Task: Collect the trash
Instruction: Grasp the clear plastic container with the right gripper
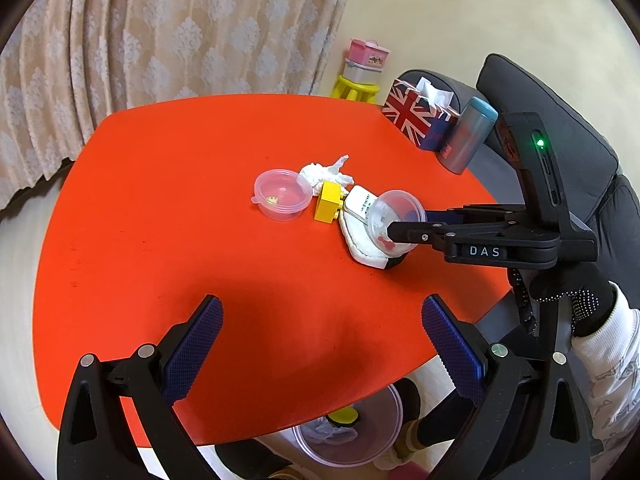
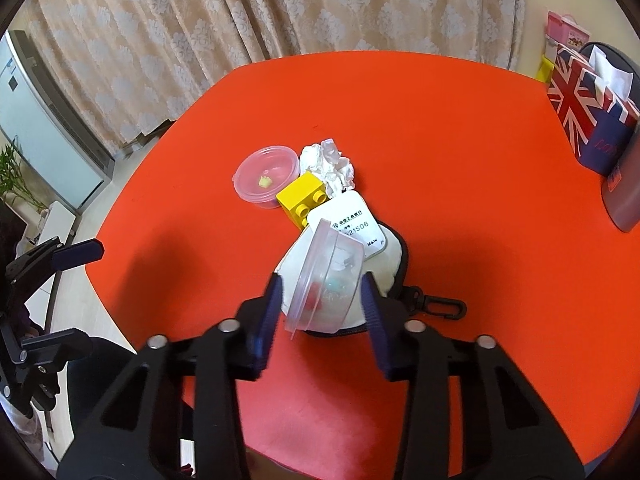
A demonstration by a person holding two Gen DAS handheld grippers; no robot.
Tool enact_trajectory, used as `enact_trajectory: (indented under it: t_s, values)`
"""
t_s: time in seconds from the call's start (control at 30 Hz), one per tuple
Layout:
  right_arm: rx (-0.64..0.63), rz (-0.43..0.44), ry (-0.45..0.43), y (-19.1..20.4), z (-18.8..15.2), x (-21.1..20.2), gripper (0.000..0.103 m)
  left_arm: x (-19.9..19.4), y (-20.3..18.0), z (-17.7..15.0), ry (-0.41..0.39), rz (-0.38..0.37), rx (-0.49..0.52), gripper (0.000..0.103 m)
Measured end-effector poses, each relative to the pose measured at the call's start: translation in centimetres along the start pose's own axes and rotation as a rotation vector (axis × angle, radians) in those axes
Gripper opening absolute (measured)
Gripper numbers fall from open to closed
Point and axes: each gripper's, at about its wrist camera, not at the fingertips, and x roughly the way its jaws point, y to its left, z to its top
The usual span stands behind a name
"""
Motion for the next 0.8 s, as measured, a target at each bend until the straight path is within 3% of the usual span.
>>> enact_trajectory:
  t_s: [0.13,0.8]
  values:
    - [-0.001,-0.009,-0.009,0.0,-0.1,0.0,0.025,0.1,0.0,0.0,0.0,0.0,0.002,0.096]
    - [0.014,0.061,-0.059,-0.2,0.3,-4.5,0.023,2.3,0.4,3.7,0.016,0.006,0.069,0.096]
